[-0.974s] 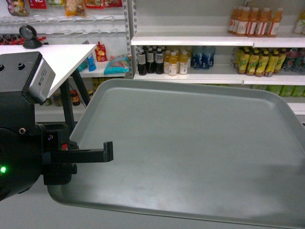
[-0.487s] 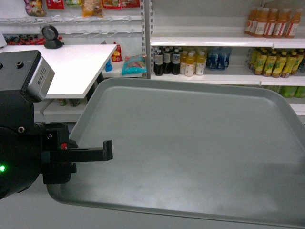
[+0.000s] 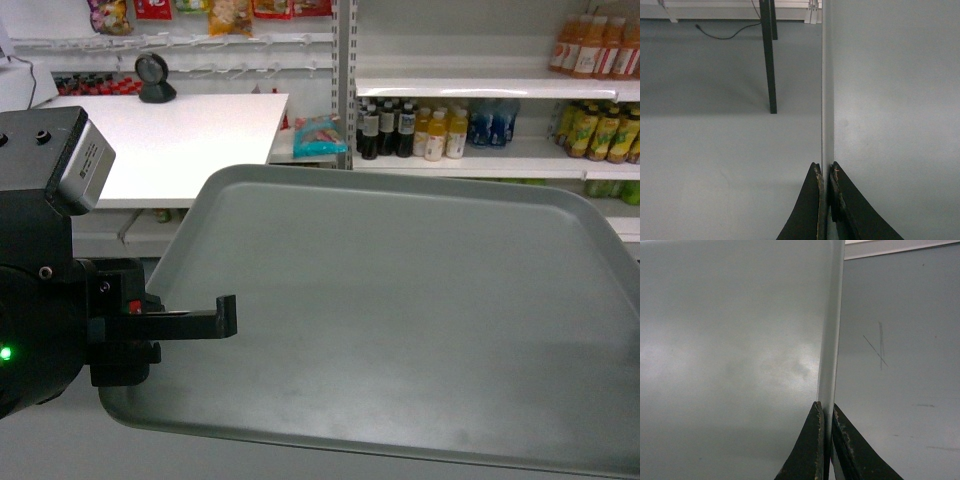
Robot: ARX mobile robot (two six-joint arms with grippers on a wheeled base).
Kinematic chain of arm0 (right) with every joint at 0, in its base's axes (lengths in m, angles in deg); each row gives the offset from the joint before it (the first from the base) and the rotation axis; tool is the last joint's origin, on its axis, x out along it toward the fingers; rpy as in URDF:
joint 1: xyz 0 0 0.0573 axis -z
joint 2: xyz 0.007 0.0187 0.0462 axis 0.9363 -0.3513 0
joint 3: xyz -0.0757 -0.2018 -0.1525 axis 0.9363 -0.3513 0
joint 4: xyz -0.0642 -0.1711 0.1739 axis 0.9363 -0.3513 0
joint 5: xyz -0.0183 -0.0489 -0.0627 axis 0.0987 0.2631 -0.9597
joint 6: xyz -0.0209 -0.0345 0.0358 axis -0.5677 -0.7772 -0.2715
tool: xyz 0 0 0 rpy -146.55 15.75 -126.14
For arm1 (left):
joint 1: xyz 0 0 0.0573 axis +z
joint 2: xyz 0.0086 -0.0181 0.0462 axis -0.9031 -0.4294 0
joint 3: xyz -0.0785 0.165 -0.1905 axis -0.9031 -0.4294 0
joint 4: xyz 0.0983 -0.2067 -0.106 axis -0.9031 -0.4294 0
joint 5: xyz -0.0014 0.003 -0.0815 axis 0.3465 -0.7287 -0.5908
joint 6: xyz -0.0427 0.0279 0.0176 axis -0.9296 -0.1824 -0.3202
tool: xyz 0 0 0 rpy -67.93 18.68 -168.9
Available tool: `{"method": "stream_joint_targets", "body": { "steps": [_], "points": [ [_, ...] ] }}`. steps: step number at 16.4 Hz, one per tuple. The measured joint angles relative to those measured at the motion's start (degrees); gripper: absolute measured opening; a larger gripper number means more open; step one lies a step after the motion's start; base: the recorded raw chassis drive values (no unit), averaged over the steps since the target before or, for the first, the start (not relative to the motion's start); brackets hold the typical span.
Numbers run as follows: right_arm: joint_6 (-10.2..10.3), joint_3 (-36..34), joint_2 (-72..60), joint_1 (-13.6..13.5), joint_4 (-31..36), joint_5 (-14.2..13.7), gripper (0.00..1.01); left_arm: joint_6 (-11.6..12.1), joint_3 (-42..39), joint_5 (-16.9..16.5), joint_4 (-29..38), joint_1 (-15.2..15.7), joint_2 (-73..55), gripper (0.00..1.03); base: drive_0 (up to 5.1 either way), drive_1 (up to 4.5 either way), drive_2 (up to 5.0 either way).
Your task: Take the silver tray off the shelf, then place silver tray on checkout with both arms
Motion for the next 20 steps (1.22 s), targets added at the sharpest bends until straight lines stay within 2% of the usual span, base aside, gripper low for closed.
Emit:
{"method": "stream_joint_targets", "body": {
  "steps": [20],
  "points": [
    [0.0, -0.02, 0.0, 0.0, 0.09, 0.0, 0.02, -0.02, 0.0, 0.0, 0.07, 0.0, 0.0, 0.02, -5.0, 2.44, 2.4]
  ]
}}
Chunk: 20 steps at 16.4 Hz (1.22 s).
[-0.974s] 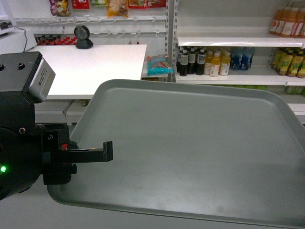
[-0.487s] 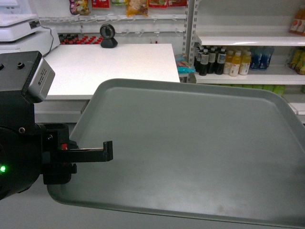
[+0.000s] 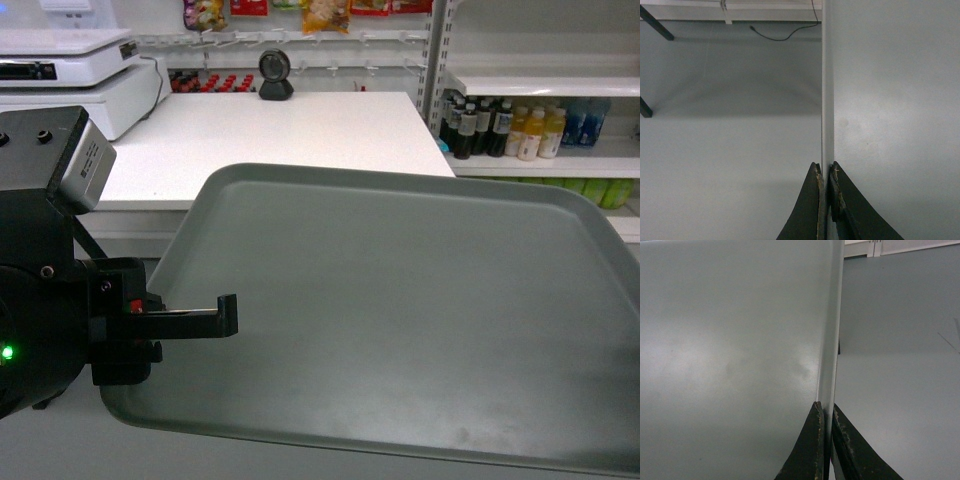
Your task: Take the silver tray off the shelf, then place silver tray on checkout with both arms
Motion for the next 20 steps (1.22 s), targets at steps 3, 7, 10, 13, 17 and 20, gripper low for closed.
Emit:
{"method": "stream_joint_targets", "body": {
  "steps": [3, 7, 10, 13, 17, 20],
  "points": [
    [0.0, 0.0, 0.0, 0.0, 0.04, 0.02, 0.02, 0.0, 0.0, 0.02, 0.07, 0.0, 0.0, 0.02, -5.0, 2.49, 2.5],
    [0.02, -0.02, 0.0, 0.0, -0.28, -0.02, 0.02, 0.02, 0.0, 0.09, -0.26, 0.0, 0.07, 0.02, -2.1, 3.86, -1.7],
    [0.17, 0.0, 0.0, -0.04, -0.2, -0.02, 0.02, 0.17, 0.0, 0.04, -0.31, 0.26, 0.13, 0.02, -0.3, 3.93, -4.6],
    [0.17, 0.0, 0.0, 0.0, -0.15, 0.0, 0.02, 0.15, 0.0, -0.04, -0.15, 0.2, 0.11, 0.02, -0.2, 3.84, -4.3],
    [0.17, 0.0, 0.0, 0.0, 0.04, 0.0, 0.02, 0.15, 0.0, 0.0, 0.0, 0.11, 0.11, 0.02, 0.1, 4.14, -4.0],
    [0.17, 0.02, 0.0, 0.0, -0.09, -0.02, 0.02, 0.15, 0.0, 0.02, -0.11, 0.11, 0.11, 0.02, -0.1, 4.04, -4.1]
  ]
}}
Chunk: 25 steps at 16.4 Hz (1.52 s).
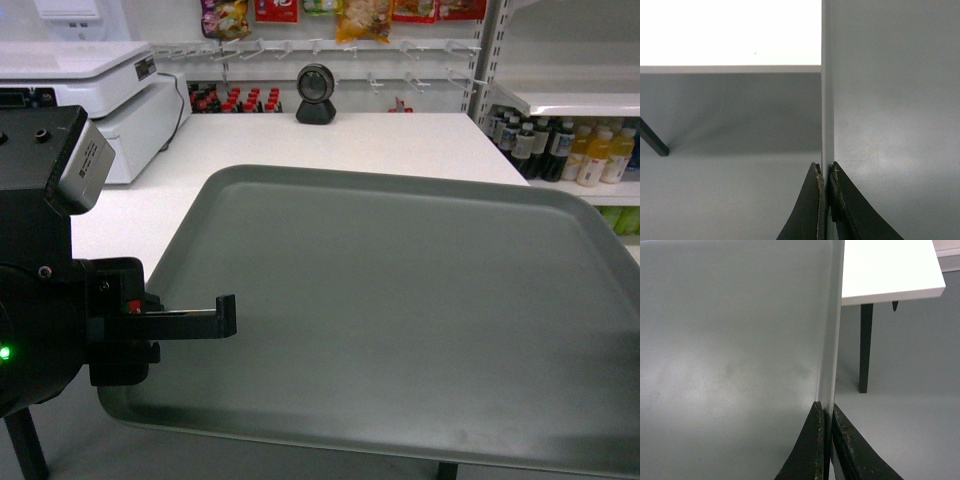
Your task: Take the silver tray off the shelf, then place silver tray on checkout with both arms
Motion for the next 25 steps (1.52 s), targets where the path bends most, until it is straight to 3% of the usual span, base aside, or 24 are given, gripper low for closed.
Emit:
{"method": "stream_joint_targets", "body": {
  "steps": [17, 23, 24, 25],
  "points": [
    [0.0, 0.0, 0.0, 0.0, 0.04, 0.0, 0.02, 0.0, 0.0, 0.02, -0.04, 0.0, 0.0, 0.02, 0.0, 4.06, -4.1],
    [0.0, 0.26, -0.07, 0.0, 0.24, 0.02, 0.02, -0.04, 0.17, 0.24, -0.07, 0.11, -0.15, 0.02, 0.0, 0.0, 0.0],
    [0.0, 0.26, -0.07, -0.02, 0.15, 0.55, 0.02, -3.17, 3.08, 4.98, -7.67, -0.96, -1.53, 0.03, 0.0, 0.0, 0.0],
    [-1.62, -0.2, -2.49, 0.42, 7.48, 4.55, 0.02, -7.32, 5.97, 9.49, -10.14, -1.01, -5.31, 0.03, 0.0, 0.0, 0.0]
  ]
}}
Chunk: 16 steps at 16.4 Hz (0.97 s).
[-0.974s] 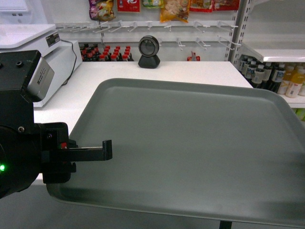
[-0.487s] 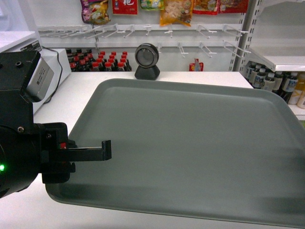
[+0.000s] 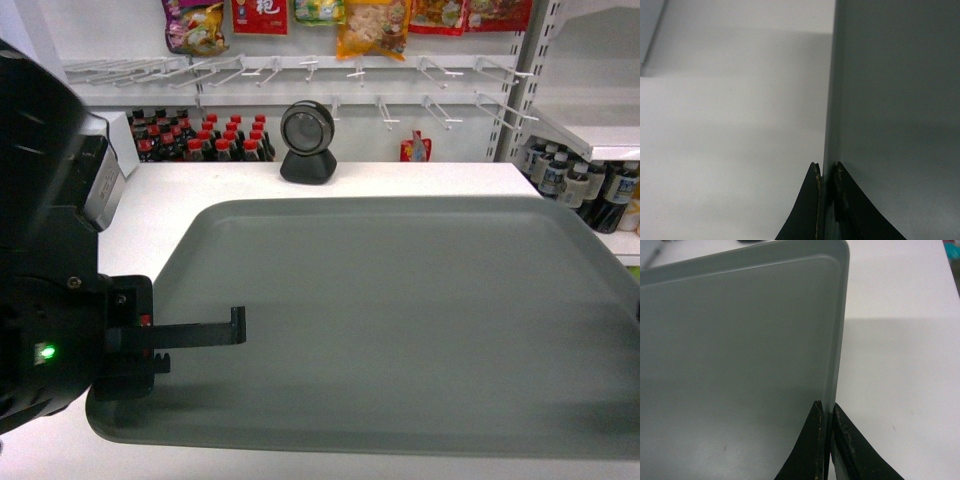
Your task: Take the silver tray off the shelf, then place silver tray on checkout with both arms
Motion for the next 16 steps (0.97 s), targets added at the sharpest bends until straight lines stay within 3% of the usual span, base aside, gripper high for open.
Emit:
{"method": "stream_joint_targets", "body": {
  "steps": [1, 2, 5, 7, 9, 13, 16],
  "points": [
    [-2.14, 2.32, -3.63, 0.17, 4.0, 3.91, 0.02, -2.43, 1.79, -0.59, 4.04, 1.84, -3.78, 0.04, 0.0, 0.0, 0.0],
    [-4.07, 7.56, -8.41, 0.37, 3.98, 6.21, 0.03, -2.62, 5.14, -3.72, 7.32, 5.05, -8.09, 0.04, 0.0, 0.0, 0.0],
    [-4.66, 20.68, -20.81, -0.44, -2.43, 10.75, 0.03, 0.9, 14.84, -12.66, 13.0, 12.61, -18.71, 0.04, 0.0, 0.0, 0.0],
    [-4.31, 27.3, -26.58, -0.44, -5.57, 10.99, 0.03, 2.19, 19.45, -18.1, 15.08, 14.69, -24.22, 0.04, 0.0, 0.0, 0.0],
    [-4.87, 33.88, -31.74, -0.55, -8.85, 10.16, 0.03, 2.27, 24.3, -21.42, 13.42, 16.0, -29.24, 0.04, 0.0, 0.0, 0.0],
    [-6.91, 45.42, -40.5, -1.55, -16.74, 8.04, 0.03, 1.36, 30.91, -22.38, 8.94, 16.63, -36.17, 0.04, 0.0, 0.0, 0.0],
    [-8.48, 50.12, -44.54, -1.57, -19.82, 6.05, 0.03, 1.49, 34.4, -22.62, 6.32, 16.37, -39.23, 0.03, 0.0, 0.0, 0.0]
  ]
}}
